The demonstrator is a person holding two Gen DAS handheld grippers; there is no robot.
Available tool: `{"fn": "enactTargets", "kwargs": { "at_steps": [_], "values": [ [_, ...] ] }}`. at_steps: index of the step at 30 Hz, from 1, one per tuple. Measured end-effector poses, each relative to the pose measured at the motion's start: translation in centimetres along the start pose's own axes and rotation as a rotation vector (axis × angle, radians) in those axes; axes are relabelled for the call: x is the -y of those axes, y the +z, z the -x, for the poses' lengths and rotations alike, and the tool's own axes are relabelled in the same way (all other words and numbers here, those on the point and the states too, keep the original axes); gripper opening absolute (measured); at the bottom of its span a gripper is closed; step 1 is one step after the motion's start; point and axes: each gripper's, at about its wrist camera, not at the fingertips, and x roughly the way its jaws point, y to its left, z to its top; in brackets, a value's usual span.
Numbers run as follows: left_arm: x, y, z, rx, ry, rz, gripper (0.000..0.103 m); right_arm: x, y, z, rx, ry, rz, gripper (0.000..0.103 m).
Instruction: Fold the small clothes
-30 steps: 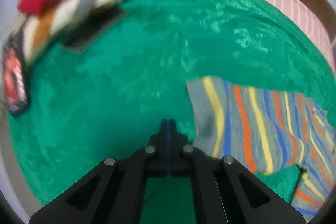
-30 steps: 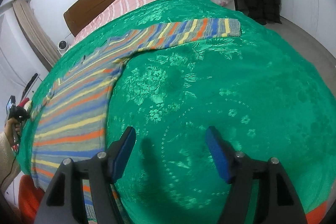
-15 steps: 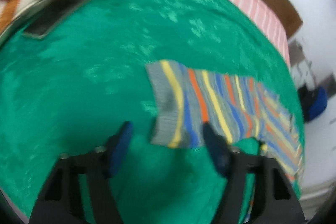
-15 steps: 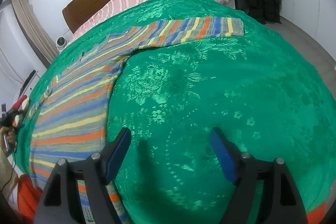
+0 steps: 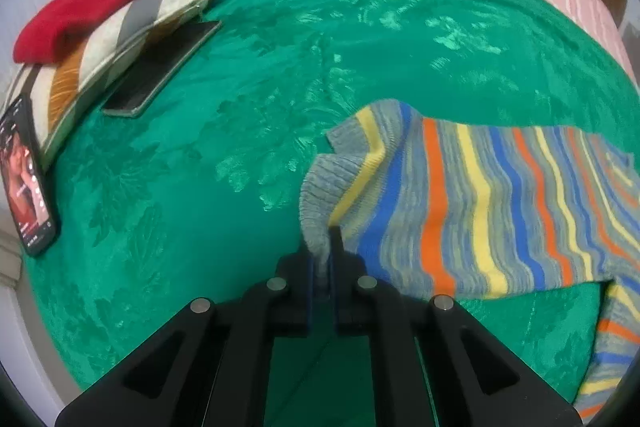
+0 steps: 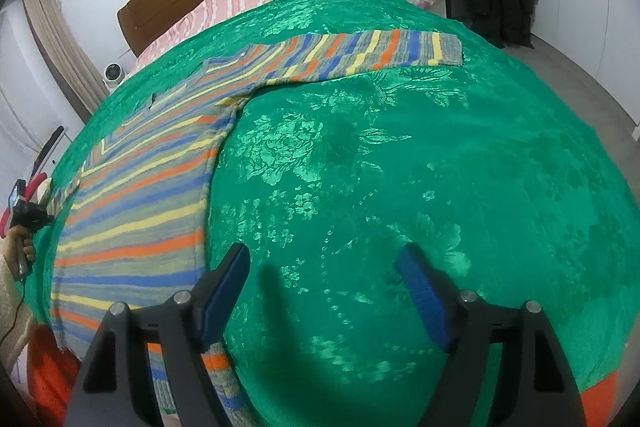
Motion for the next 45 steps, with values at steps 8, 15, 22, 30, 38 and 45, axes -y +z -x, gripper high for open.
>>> {"fn": "enactTargets", "kwargs": {
  "at_steps": [8, 15, 22, 30, 38, 45],
  "values": [
    [-1.0, -5.6, 8.3, 0.064, -0.22, -0.156, 0.067, -0.2, 1.1, 1.9, -0.001, 0.038, 0.037, 0.077],
    [2.7, -20.7, 12.8, -0.136, -0.503, -0.429, 0.076, -4.1, -0.1, 1.5, -0.259, 0.329, 0.185, 0.077],
    [8.2, -26.6, 13.2, -0.117, -0.445, -0.657, 0.075, -6.4, -3.5, -1.4, -0.42, 0.341, 0.319, 0.074],
    [7.6, -25.7, 13.2, -0.18, -0.481, -0.569, 0.002, -6.1, -2.9, -1.7, -0.445, 0.32, 0.278, 0.005],
    [8.5, -25.6, 12.0, -0.224, -0.392, -0.604, 0.003, -6.0, -4.3, -2.5, -0.484, 0.272, 0.278, 0.005],
    [7.9, -24.7, 16.4, -0.133, -0.466, -0.553, 0.061, -6.5, -4.2, -1.5, -0.434, 0.254, 0.262, 0.027]
  ]
}}
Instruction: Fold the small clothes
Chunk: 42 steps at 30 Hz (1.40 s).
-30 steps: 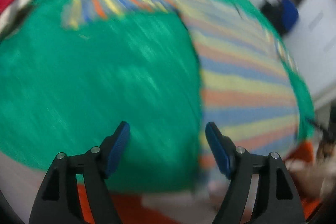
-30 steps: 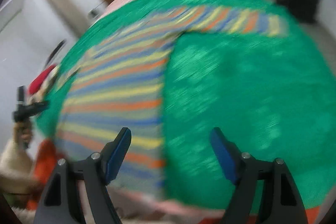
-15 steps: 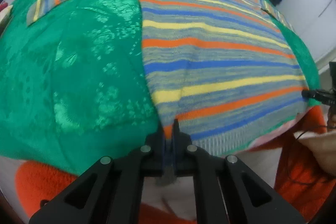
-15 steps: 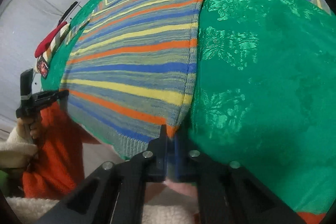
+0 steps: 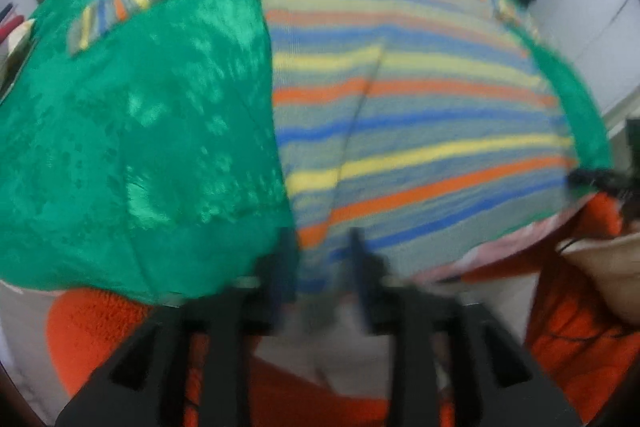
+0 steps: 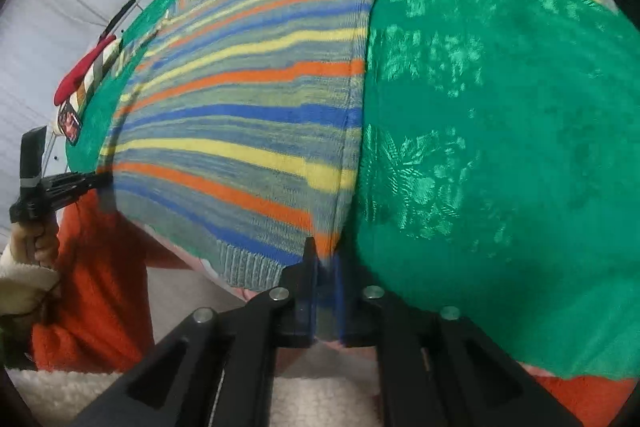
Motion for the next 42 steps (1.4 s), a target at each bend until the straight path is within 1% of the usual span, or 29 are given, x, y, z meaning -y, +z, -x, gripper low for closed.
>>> {"fn": "enactTargets", "kwargs": {
  "at_steps": [1, 2, 3, 4, 5, 7, 8, 9, 10, 11, 12, 14, 16, 17, 18, 19, 20, 22, 23, 24, 27, 29, 31, 33, 42],
  "values": [
    [-0.1, 0.3, 1.4, 0.055, -0.007, 0.02, 0.071, 0.2, -0.1, 0.7, 0.008, -0.012, -0.009, 0.038],
    [-0.3, 0.6, 2.7, 0.108, -0.003, 0.038, 0.084, 0.3, -0.3, 1.5, 0.03, -0.022, -0.015, 0.058],
    [-0.5, 1.0, 3.9, 0.165, 0.008, 0.057, 0.091, 0.4, -0.4, 2.6, 0.073, -0.037, -0.019, 0.064],
    [-0.9, 1.6, 5.1, 0.223, 0.021, 0.079, 0.094, 0.6, -0.4, 3.7, 0.12, -0.063, -0.023, 0.065],
    [-1.5, 2.1, 6.0, 0.275, 0.034, 0.101, 0.099, 0.9, -0.3, 4.7, 0.159, -0.089, -0.029, 0.067],
    [-2.6, 3.4, 6.7, 0.371, 0.073, 0.152, 0.101, 1.6, 0.2, 6.3, 0.256, -0.139, -0.055, 0.074],
    [-4.0, 3.8, 6.8, 0.387, 0.091, 0.168, 0.101, 2.0, 0.5, 6.8, 0.295, -0.157, -0.071, 0.08],
    [-4.5, 4.6, 6.2, 0.399, 0.109, 0.177, 0.101, 2.4, 0.9, 7.1, 0.332, -0.176, -0.086, 0.085],
    [-5.3, 5.4, 5.3, 0.398, 0.127, 0.18, 0.101, 3.1, 1.5, 7.1, 0.367, -0.197, -0.101, 0.087],
    [-6.0, 5.7, 4.2, 0.383, 0.144, 0.181, 0.101, 3.5, 1.9, 7.1, 0.378, -0.208, -0.108, 0.089],
    [-6.5, 6.2, 2.9, 0.364, 0.155, 0.185, 0.101, 4.2, 2.8, 6.7, 0.388, -0.239, -0.121, 0.09],
    [-7.6, 6.7, 0.5, 0.332, 0.168, 0.205, 0.101, 4.5, 3.9, 6.3, 0.419, -0.288, -0.129, 0.09],
    [-8.7, 6.8, -1.7, 0.303, 0.175, 0.226, 0.101, 4.5, 4.6, 5.8, 0.45, -0.344, -0.117, 0.093],
    [-9.1, 6.7, -2.6, 0.282, 0.183, 0.238, 0.101, 4.5, 4.8, 5.3, 0.465, -0.379, -0.104, 0.098],
    [-9.6, 6.4, -3.5, 0.261, 0.182, 0.25, 0.101, 4.4, 5.0, 4.7, 0.473, -0.411, -0.095, 0.101],
    [-9.9, 6.2, -4.4, 0.244, 0.185, 0.255, 0.101, 4.8, 5.0, 4.3, 0.473, -0.432, -0.088, 0.103],
    [-9.8, 5.9, -4.6, 0.254, 0.191, 0.248, 0.102, 5.0, 4.8, 3.7, 0.463, -0.449, -0.083, 0.103],
    [-9.2, 5.7, -4.8, 0.268, 0.214, 0.216, 0.103, 5.9, 4.4, 1.8, 0.405, -0.467, -0.087, 0.103],
    [-9.1, 5.7, -4.9, 0.265, 0.218, 0.208, 0.103, 5.9, 4.3, 1.3, 0.405, -0.478, -0.083, 0.103],
    [-9.0, 5.6, -4.9, 0.266, 0.217, 0.204, 0.103, 5.6, 3.9, 1.1, 0.43, -0.498, -0.066, 0.103],
    [-9.1, 5.1, -4.9, 0.296, 0.202, 0.212, 0.103, 5.7, 3.8, 0.9, 0.435, -0.497, -0.066, 0.103],
    [-8.9, 4.7, -4.7, 0.318, 0.212, 0.208, 0.103, 6.1, 3.6, 0.8, 0.444, -0.477, -0.066, 0.103],
    [-8.5, 4.5, -4.7, 0.332, 0.233, 0.196, 0.103, 6.5, 3.1, 0.8, 0.48, -0.445, -0.064, 0.103],
    [-8.6, 4.4, -4.8, 0.338, 0.237, 0.202, 0.103, 6.7, 2.8, 0.7, 0.505, -0.431, -0.064, 0.103],
    [-8.8, 4.5, -4.8, 0.342, 0.23, 0.222, 0.103, 6.3, 2.7, 0.2, 0.528, -0.45, -0.038, 0.103]
  ]
}}
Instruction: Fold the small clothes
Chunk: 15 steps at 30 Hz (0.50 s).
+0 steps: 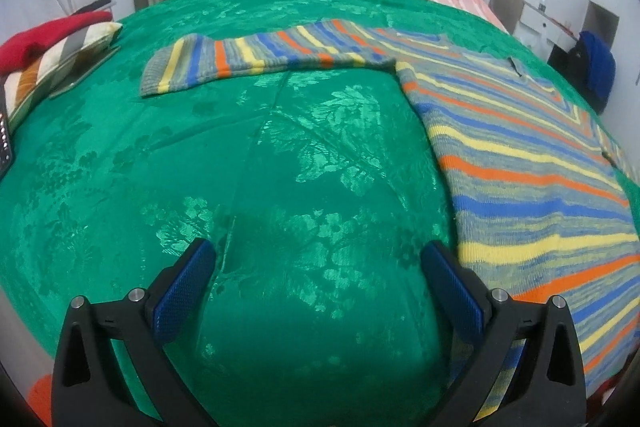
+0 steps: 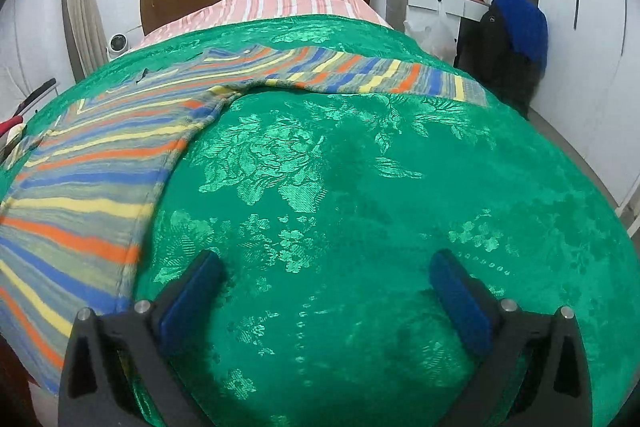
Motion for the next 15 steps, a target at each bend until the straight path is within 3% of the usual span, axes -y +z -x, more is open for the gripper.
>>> {"fn": "enactTargets", "kwargs": {
  "at_steps": [15],
  "values": [
    [0.56, -0.09, 0.02, 0.002, 0.021, -0.02, 0.103, -0.43, 0.19, -0.44, -0.015, -0.023, 0.004, 0.103]
  ]
}}
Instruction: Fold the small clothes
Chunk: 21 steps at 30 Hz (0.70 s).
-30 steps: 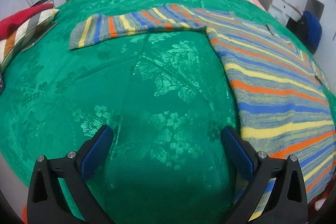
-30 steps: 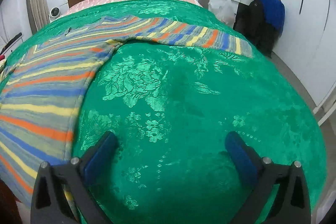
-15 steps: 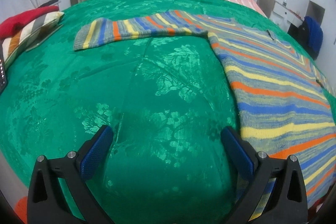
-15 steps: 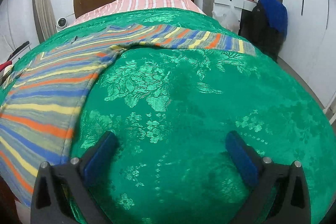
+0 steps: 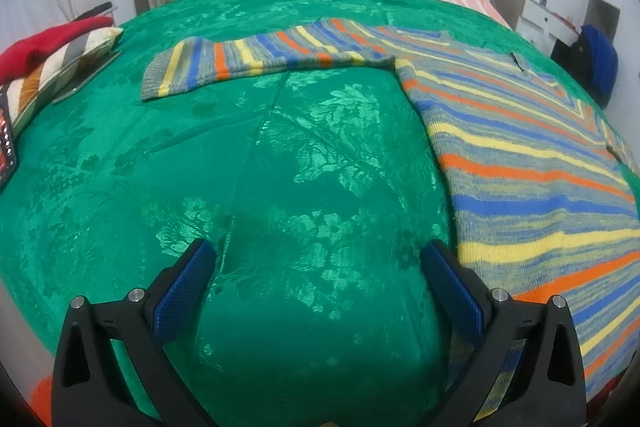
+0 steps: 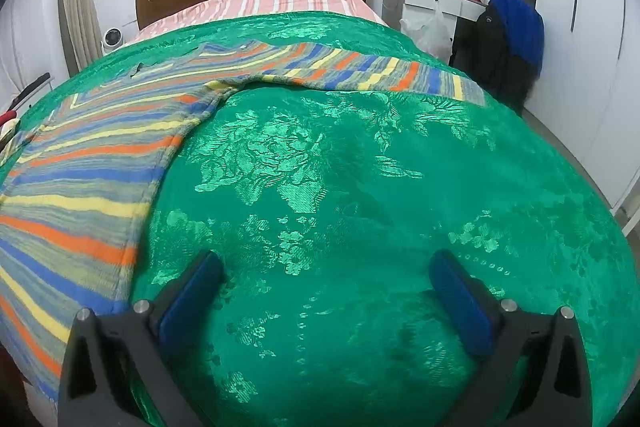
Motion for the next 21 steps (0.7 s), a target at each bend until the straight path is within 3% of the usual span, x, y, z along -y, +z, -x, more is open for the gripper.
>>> {"fn": "enactTargets", "kwargs": {
  "at_steps": [21],
  "values": [
    [0.37, -0.42, -0.19, 0.014, 0.019, -0.035, 0.103, -0.16, -0.43, 0.01, 0.026, -0.018, 0.016, 0.103]
  ]
}}
